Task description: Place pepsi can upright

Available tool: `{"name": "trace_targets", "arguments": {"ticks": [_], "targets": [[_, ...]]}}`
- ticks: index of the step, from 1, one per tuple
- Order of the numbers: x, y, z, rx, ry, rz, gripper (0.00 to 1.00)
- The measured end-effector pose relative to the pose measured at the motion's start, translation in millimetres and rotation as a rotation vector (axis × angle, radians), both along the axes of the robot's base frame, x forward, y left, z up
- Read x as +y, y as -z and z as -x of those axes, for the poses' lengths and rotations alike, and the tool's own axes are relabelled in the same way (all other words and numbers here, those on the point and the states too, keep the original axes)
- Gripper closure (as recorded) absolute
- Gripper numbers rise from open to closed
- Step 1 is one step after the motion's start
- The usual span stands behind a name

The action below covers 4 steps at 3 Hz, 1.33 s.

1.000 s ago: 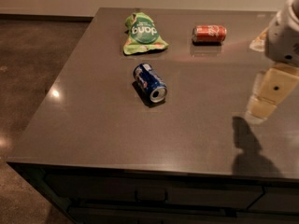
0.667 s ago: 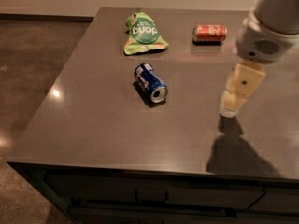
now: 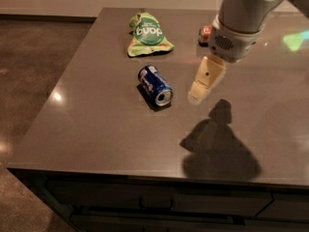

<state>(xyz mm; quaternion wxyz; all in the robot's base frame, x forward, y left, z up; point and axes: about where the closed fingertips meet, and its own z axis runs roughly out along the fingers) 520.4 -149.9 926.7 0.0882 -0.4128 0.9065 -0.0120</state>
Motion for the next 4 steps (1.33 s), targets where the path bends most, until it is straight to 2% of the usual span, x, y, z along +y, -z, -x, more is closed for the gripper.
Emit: {"name": "trace_targets", "arguments": {"ticks": [1, 3, 4], "targets": [[22.0, 3.6, -11.0, 0.003, 0.126, -0.039, 0.00], [73.4, 29.3, -29.3, 0.057, 0.201, -0.082, 0.00], [97.2, 45.6, -46.8, 0.083, 0.234, -0.090, 0.00]]}}
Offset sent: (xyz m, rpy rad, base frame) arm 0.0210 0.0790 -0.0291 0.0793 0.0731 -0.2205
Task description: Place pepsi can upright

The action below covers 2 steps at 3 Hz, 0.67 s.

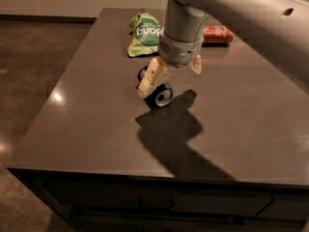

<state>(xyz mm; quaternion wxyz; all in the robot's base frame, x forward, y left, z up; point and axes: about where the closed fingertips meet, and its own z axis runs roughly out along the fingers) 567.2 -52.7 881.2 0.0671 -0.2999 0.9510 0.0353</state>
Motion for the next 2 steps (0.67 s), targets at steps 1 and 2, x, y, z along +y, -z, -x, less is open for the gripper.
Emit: {"name": "trace_targets", "arguments": {"ticks": [1, 2], "targets": [[9.6, 9.3, -8.3, 0.016, 0.015, 0.001, 0.00], [16.4, 20.9, -12.7, 0.026, 0.031, 0.029, 0.02]]}}
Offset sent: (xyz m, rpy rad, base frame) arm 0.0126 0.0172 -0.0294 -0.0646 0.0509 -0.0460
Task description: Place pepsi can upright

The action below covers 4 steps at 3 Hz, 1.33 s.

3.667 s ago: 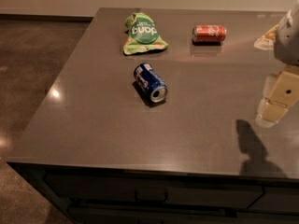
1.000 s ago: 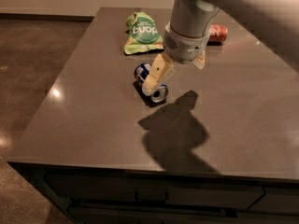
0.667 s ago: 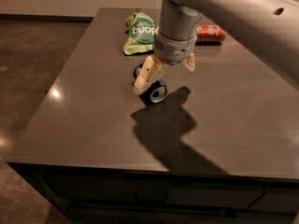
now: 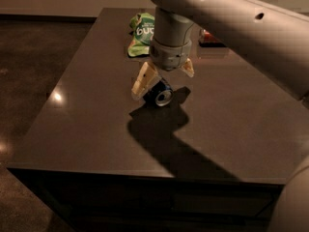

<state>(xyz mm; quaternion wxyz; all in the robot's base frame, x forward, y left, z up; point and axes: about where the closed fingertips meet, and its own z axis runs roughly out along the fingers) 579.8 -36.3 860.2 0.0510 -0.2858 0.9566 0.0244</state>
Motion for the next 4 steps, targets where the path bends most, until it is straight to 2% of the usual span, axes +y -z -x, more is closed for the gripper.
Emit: {"name": "trace_targets", "arguments": {"ticks": [1, 2, 3, 4], "targets": [[2.2, 4.9, -1.1, 0.002, 0.006, 0.010, 0.24], [4.9, 5.2, -1.8, 0.003, -0.023, -0.014, 0.46], [6.4, -4.3, -0.8, -0.009, -0.110, -0.048, 0.70], [8.3, -23.8, -2.4, -0.038, -0.279, -0.049, 0.93]]}}
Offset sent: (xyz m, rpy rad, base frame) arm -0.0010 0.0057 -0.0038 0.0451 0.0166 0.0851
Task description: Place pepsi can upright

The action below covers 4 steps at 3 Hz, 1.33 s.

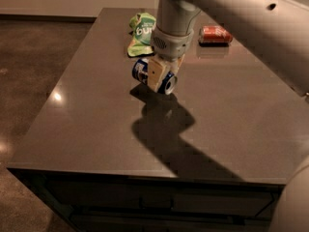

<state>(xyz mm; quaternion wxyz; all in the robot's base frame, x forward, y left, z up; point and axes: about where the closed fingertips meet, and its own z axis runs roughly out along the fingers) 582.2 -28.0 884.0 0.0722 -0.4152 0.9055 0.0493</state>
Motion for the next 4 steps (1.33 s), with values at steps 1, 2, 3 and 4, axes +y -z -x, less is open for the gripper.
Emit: {"name": "trace_targets", "arguments": {"ticks": [1, 2, 3, 4], "targets": [[-1.7, -36.1, -6.6, -0.060, -0.232, 0.047, 1.00], [-9.0, -60.5, -15.2, -0.138, -0.395, 0.107, 1.00], [-25.0, -78.4, -18.0, -0.227, -0.549, 0.200, 1.00], [-55.1, -82.7, -9.0, -0.304, -0.765, 0.358, 1.00]]}}
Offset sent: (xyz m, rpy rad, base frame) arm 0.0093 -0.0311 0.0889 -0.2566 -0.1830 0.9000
